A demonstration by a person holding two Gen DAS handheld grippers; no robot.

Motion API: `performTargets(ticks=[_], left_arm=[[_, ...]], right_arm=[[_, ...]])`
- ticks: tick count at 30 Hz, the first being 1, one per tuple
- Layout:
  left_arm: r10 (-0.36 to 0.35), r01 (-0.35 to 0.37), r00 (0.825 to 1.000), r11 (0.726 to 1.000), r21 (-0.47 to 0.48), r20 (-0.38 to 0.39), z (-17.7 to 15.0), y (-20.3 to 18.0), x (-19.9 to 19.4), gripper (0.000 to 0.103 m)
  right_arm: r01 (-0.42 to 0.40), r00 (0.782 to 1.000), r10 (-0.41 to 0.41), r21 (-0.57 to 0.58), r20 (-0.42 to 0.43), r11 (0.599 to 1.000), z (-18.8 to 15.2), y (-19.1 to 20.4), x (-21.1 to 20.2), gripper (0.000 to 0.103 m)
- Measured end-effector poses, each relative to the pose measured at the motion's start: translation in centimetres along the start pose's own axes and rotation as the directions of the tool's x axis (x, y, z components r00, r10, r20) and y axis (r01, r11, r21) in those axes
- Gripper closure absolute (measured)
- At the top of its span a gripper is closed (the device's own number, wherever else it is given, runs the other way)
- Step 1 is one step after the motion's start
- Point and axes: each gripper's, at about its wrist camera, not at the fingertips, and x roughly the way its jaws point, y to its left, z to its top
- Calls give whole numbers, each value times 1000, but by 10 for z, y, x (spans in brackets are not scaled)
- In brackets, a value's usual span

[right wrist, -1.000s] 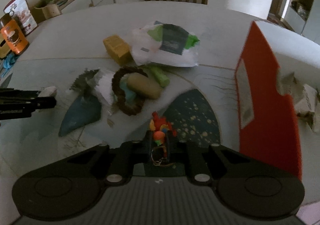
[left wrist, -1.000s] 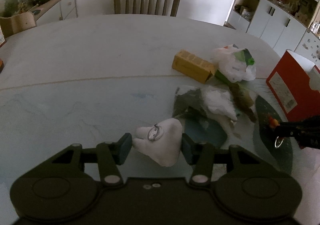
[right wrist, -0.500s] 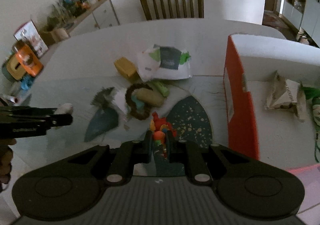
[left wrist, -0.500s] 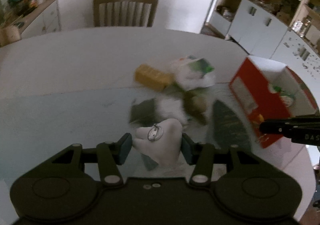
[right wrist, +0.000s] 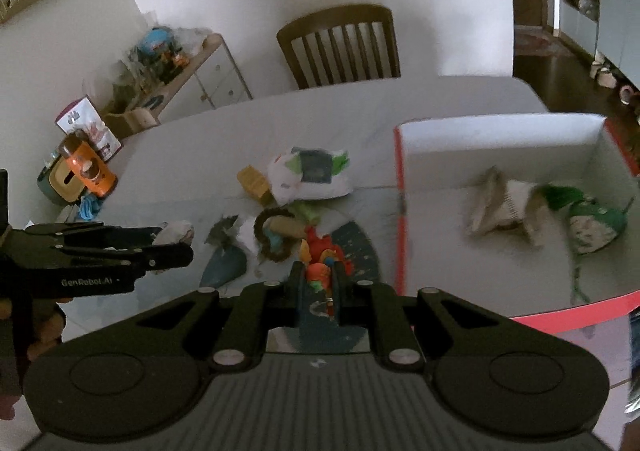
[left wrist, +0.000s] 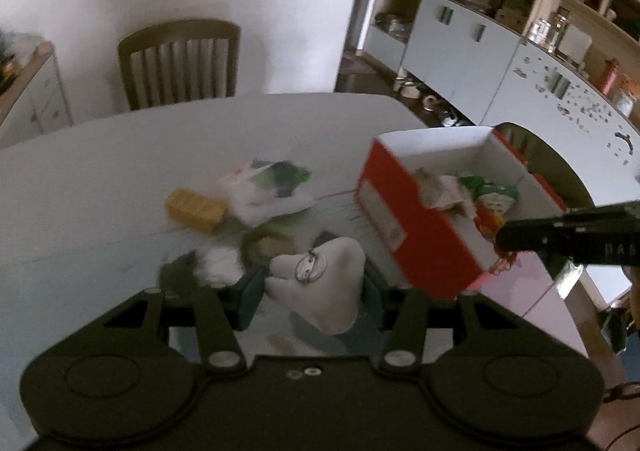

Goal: Organize objects
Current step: 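Carry the tooth plush and red-orange toy into the cardboard box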

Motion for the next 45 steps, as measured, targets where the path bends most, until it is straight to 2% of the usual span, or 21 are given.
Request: performTargets(ticks=[11, 22, 27, 34, 45], left_arm=[[-33, 33, 999, 997, 72, 4, 26, -79, 18, 52], [-31, 34, 999, 992, 124, -27, 49, -141, 55, 51], [-14, 23, 998, 987, 162, -57, 55, -166, 83, 51], [6, 15, 992, 986, 168, -123, 57, -189, 124, 51], [56, -12, 976, 978, 206, -211, 54, -207, 177, 51]], right_arm=[[17, 998, -17, -2, 56, 1000, 13, -59, -44, 90], [55, 994, -57, 26, 93, 998, 25, -131, -53, 90], [78, 994, -79, 23, 76, 997, 28, -160, -42, 90], [88, 996, -89, 43, 28, 995, 26, -194, -12, 90], [103, 994, -101, 68, -31, 992, 32, -217, 34, 90]])
